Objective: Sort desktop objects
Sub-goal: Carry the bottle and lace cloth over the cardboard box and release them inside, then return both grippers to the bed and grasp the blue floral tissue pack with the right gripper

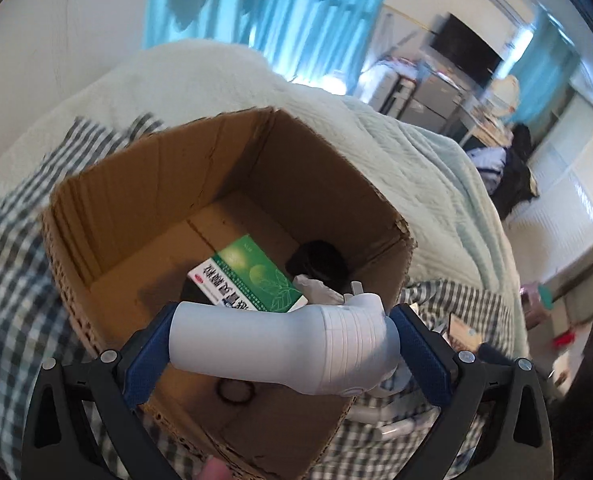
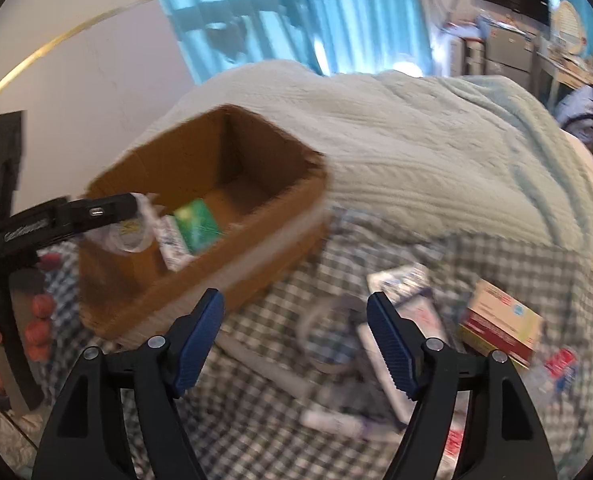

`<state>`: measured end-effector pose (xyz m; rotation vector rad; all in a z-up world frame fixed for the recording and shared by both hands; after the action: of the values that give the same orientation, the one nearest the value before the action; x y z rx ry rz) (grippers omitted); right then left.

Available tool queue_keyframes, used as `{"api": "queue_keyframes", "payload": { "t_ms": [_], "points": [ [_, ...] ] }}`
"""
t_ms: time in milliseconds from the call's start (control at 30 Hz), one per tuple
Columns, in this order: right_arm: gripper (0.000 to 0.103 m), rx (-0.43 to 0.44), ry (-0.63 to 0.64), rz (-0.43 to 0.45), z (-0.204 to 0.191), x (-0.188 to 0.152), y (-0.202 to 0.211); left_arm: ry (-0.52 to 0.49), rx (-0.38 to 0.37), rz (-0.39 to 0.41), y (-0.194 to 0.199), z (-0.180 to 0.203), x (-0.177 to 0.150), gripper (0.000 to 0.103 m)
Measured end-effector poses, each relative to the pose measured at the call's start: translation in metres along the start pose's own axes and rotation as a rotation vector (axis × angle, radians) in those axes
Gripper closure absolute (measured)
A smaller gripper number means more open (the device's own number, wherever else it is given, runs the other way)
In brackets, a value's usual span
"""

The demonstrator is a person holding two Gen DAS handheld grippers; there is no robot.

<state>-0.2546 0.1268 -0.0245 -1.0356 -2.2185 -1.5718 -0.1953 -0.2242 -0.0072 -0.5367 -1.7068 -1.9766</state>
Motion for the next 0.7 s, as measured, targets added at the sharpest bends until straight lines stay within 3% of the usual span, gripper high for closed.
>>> {"api": "queue_keyframes", "payload": {
  "t_ms": [133, 233, 400, 567, 700],
  "points": [
    [0.025, 0.126, 0.08, 0.003, -0.048, -0.004, -0.022, 0.018, 0.015, 0.012, 0.005, -0.004, 0.0, 0.0],
    [0.024, 0.15, 0.113, 0.04, -0.072, 0.001, -0.032, 0.041, 0.015, 0.012, 0.005, -0.009, -0.002, 0.0],
    [0.023, 0.227, 0.024, 0.028, -0.083, 0.009, -0.042, 0.067, -0.003, 0.0, 0.004, -0.013, -0.007, 0.0],
    [0.023, 0.165, 0.033, 0.03, -0.08, 0.009, -0.048, 0.073, -0.023, 0.029, 0.012, -0.009, -0.005, 0.0],
    [0.023, 0.15, -0.047, 0.006, -0.06, 0.012, -0.048, 0.069, -0.029, 0.047, 0.023, -0.005, -0.004, 0.0]
  ]
}}
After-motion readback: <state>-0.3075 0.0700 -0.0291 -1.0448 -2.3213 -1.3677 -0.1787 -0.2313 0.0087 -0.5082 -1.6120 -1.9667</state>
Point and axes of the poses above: each gripper's, at about its wrist camera, not at the fingertips, and y roughly against the way its jaws point, z to its right, x to its top, the point moved 6 cm from there along -y, roughly the way its jaws point, and after that the axes turned 14 degrees about -y, right-handed, at the moved point
